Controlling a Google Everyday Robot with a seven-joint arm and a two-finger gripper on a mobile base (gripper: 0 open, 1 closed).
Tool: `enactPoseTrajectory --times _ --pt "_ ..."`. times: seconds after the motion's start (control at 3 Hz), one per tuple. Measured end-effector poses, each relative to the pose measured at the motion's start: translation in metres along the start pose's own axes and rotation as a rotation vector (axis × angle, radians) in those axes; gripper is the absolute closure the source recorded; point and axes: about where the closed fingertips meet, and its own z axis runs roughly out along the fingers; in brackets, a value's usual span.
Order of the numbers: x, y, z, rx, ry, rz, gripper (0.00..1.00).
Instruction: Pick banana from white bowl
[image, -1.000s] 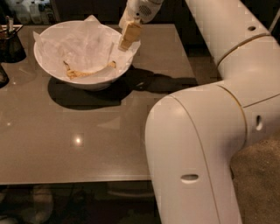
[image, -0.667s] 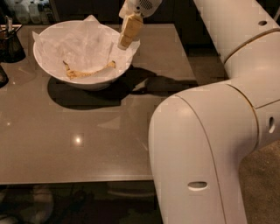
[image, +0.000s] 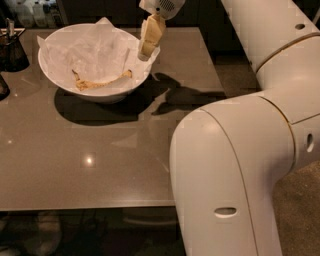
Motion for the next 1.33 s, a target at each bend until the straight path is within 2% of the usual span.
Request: enactPoseTrajectory --times 0.33,1.0,1.33 --pt "-0.003 -0.001 0.003 0.004 -0.030 -0.024 0.00" --pt "-0.024 0.012 0.025 -0.095 -0.038 -0.159 0.02" --pt "-0.030 0.013 0.035 -0.124 -0.029 -0.189 0.21"
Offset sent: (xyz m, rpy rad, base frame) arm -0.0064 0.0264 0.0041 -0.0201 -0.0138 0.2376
